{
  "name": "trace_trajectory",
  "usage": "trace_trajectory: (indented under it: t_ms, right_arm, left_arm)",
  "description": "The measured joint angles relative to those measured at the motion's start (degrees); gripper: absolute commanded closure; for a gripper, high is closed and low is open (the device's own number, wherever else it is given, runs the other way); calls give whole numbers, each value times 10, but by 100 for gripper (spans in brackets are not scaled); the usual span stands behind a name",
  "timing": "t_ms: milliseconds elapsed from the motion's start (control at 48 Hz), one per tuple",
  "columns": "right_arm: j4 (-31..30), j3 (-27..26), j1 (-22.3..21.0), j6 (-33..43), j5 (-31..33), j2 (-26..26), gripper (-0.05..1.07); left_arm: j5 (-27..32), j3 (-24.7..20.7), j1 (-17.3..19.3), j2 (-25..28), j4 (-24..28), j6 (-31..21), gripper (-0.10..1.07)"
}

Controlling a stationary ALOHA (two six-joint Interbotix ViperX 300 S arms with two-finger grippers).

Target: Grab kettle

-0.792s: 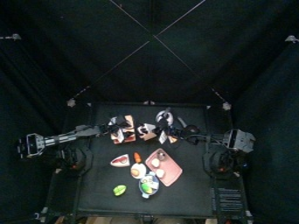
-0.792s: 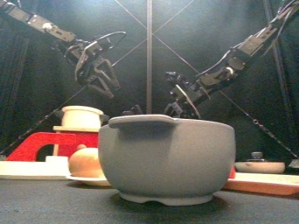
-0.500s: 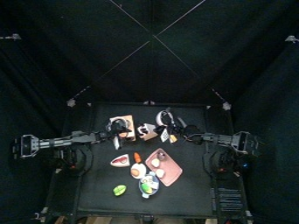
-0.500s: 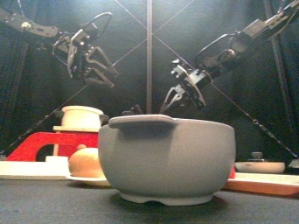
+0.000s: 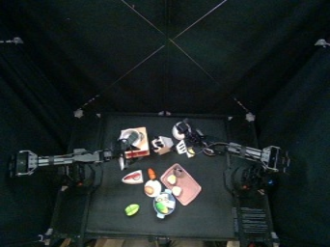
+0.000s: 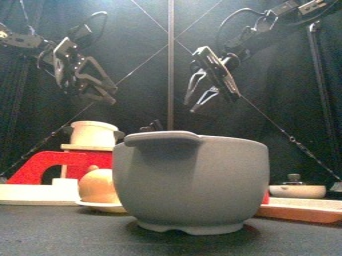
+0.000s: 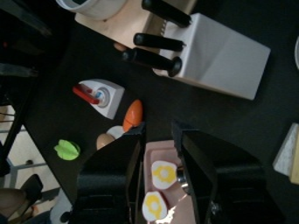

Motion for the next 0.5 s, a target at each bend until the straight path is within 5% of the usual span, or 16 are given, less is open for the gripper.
trace_trajectory:
  t_ms: [271, 500]
  right_arm:
    - [-105, -78, -16, 48, 138, 69, 29]
    - [-220, -136, -34, 90, 188, 131, 7]
  left_arm:
    - [-3, 12, -4, -11, 1, 0, 10]
    - [-3, 16, -4, -12, 1, -1, 10]
